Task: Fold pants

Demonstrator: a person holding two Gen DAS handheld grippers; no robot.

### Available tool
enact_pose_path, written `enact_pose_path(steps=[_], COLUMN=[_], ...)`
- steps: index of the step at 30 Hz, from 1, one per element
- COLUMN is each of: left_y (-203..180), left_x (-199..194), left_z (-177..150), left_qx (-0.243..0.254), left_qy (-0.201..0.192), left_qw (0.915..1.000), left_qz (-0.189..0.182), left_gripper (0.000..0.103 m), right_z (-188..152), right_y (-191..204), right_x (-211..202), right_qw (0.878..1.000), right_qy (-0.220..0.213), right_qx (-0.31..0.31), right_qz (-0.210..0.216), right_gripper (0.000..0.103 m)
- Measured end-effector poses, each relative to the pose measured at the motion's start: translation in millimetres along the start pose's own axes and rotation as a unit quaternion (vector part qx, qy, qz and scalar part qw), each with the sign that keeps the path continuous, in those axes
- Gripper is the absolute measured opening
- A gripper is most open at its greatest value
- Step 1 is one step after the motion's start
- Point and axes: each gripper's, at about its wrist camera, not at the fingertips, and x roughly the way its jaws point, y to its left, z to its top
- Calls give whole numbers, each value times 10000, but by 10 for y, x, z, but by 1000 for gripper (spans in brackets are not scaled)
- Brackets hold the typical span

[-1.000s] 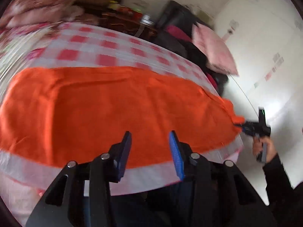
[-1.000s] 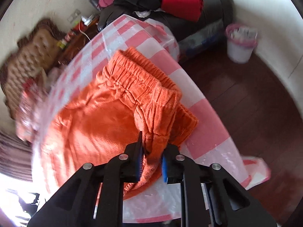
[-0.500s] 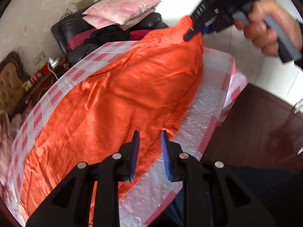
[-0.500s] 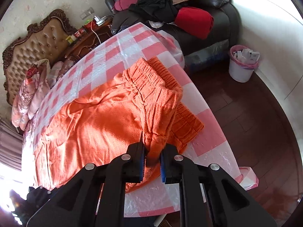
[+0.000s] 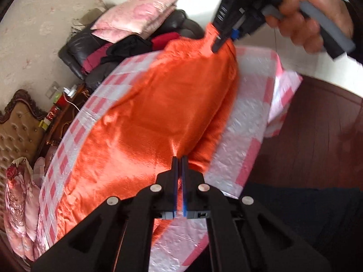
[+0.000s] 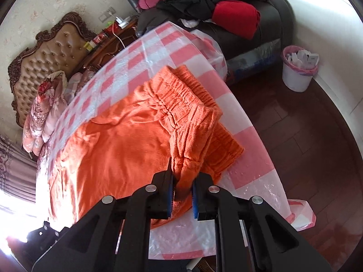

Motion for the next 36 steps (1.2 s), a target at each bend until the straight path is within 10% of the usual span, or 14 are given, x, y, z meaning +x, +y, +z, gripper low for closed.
enact_pose_path(steps=[11, 15, 24, 27, 30, 36], left_y=[19, 117, 997, 989, 918, 1059], left_x=[162, -9, 179, 1035, 1717, 1620], left_z=[-37, 8, 1149, 1728, 1946, 2092], left_qx=[-355, -771, -2253, -2451, -2496, -2399], left_qy=[250, 148, -1081, -535, 178, -39], left_qw=[9985, 9941, 9507, 9347, 9360, 9486], left_qz=[-347, -746, -1838, -2519, -2476, -2061], left_gripper=[4, 22, 28, 19, 7, 3], right_z=[139, 164, 121, 85, 60, 59], right_y=[-50, -98, -59, 0, 54, 119], right_x=[52, 121, 182, 197, 207, 255], right_qw=[9991, 9991, 9981, 9966, 9950, 9914], right_qy=[-379, -255, -305, -376, -397, -389], right_qx=[-156, -184, -386, -439, -486, -651], right_qz=[-93, -286, -372, -579, -778, -1062], right_gripper=[22, 27, 30, 30, 30, 28])
